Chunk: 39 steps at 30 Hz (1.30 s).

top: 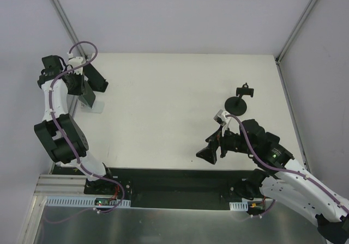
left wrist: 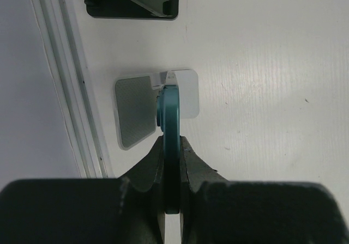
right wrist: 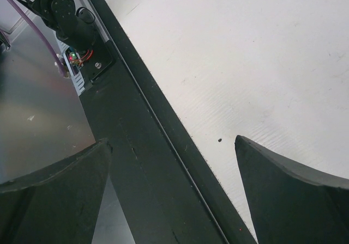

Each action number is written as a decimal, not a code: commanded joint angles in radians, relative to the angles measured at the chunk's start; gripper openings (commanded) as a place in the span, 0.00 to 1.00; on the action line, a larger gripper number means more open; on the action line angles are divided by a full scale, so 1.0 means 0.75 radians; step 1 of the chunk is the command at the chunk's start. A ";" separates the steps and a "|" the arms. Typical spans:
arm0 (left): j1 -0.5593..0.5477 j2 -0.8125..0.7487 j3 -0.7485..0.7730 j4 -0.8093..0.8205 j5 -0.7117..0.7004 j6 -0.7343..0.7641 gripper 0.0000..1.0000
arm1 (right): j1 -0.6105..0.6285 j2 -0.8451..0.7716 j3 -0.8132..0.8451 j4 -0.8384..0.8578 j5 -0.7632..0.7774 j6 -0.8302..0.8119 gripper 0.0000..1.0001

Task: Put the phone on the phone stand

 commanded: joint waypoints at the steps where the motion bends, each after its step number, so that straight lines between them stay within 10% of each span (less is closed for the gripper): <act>1: 0.025 0.014 0.102 0.020 0.063 0.010 0.00 | 0.009 -0.001 -0.003 0.009 0.025 -0.019 0.96; 33: 0.055 0.102 0.041 0.030 0.010 0.000 0.00 | 0.009 0.009 -0.003 0.003 0.035 -0.029 0.96; 39: 0.068 0.100 0.020 0.063 -0.035 -0.053 0.41 | 0.007 0.009 -0.003 0.003 0.033 -0.032 0.96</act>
